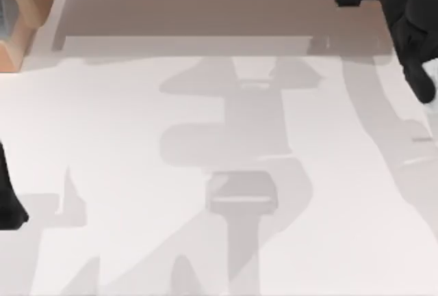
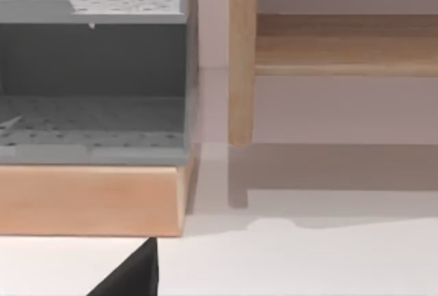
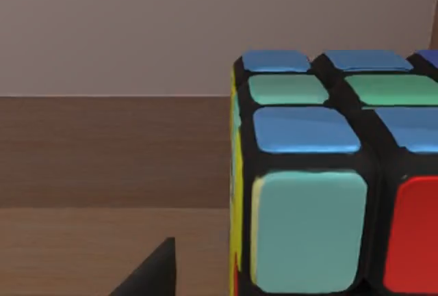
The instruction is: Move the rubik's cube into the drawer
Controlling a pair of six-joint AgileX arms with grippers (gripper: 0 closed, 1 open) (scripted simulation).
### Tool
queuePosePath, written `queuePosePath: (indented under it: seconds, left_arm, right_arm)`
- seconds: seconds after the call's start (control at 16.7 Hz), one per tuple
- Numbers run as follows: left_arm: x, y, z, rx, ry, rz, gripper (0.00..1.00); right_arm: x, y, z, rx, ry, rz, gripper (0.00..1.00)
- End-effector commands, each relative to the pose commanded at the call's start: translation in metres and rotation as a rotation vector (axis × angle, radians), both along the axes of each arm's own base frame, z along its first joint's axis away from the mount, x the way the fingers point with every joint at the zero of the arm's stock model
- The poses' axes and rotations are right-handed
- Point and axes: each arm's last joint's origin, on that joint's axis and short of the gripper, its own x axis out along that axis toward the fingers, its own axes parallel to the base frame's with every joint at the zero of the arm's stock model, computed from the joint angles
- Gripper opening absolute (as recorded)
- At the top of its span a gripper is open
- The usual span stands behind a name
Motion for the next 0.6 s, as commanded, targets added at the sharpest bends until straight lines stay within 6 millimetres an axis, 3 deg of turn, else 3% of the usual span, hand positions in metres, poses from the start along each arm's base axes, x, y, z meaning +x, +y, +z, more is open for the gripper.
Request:
queuePosePath:
  seconds: [0.6]
  left_arm:
    - [0.0,0.0,0.0,0.0,0.0,0.0,1.0]
  right_arm:
    - [0.0,0.0,0.0,0.0,0.0,0.0,0.02]
